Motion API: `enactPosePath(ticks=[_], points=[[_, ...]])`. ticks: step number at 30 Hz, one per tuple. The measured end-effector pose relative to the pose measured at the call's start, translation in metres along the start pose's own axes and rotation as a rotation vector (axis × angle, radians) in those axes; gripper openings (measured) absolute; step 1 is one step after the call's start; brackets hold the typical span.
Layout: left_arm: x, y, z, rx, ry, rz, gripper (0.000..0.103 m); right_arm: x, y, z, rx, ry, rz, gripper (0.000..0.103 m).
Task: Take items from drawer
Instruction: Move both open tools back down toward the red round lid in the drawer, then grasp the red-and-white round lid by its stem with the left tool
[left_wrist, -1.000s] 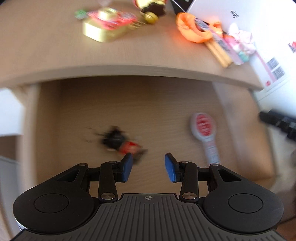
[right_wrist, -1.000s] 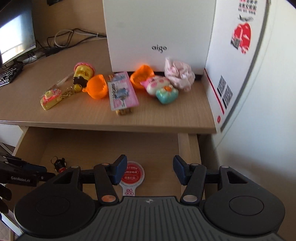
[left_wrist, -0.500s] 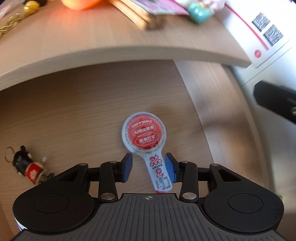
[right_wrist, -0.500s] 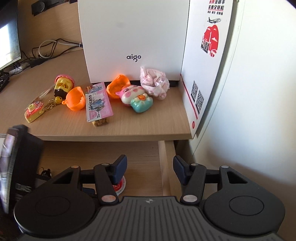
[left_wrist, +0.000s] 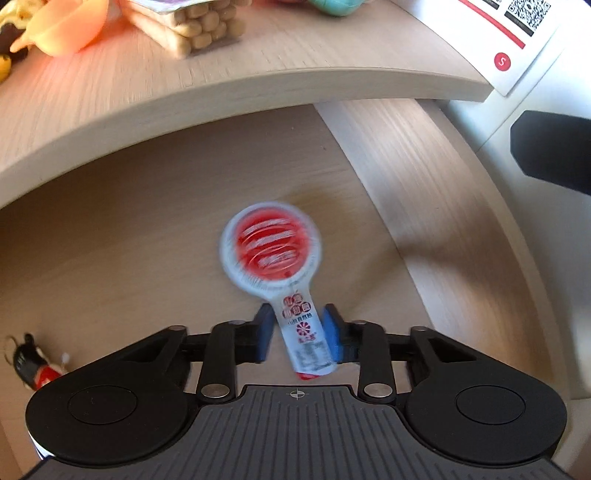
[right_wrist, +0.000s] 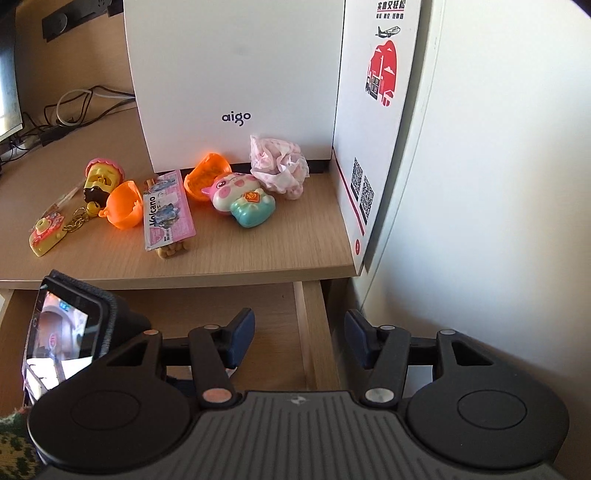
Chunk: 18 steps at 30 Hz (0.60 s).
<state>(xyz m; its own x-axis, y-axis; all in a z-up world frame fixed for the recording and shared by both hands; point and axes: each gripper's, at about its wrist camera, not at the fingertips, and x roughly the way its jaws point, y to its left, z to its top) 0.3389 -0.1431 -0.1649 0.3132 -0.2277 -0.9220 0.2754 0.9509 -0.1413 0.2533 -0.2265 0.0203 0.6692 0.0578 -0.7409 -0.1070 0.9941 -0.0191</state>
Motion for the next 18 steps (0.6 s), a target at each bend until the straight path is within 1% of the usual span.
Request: enactPosePath(ticks=[1,4,7,10,13,14,15,18], points=[[0.0,0.002,0.0,-0.003,0.005,0.001,0.026,0.0,0.0,0.0,0.0,0.0,0.0,0.054],[-0.003,0.011,-0.001,-0.018,0.027,-0.025,0.026,0.0,0.0,-0.001,-0.002,0.001,-0.002,0.054],[-0.013,0.02,-0.008,0.012,0.054,-0.056,0.026,0.0,0.0,-0.001,-0.001,0.002,0.0,0.054],[-0.037,0.038,-0.018,0.008,0.06,-0.115,0.024,0.0,-0.001,0.001,0.005,0.0,0.007,0.054],[-0.069,0.064,-0.032,0.001,0.037,-0.161,0.02,0.004,0.0,0.003,0.008,0.018,0.02,0.055],[-0.079,0.072,-0.038,-0.01,0.031,-0.169,0.012,0.006,0.002,0.002,0.007,0.031,0.029,0.055],[-0.091,0.082,-0.045,-0.025,0.021,-0.174,0.009,0.008,0.005,0.001,0.002,0.045,0.042,0.055],[-0.121,0.111,-0.066,-0.081,-0.004,-0.178,0.009,0.013,0.02,-0.004,-0.036,0.091,0.094,0.055]])
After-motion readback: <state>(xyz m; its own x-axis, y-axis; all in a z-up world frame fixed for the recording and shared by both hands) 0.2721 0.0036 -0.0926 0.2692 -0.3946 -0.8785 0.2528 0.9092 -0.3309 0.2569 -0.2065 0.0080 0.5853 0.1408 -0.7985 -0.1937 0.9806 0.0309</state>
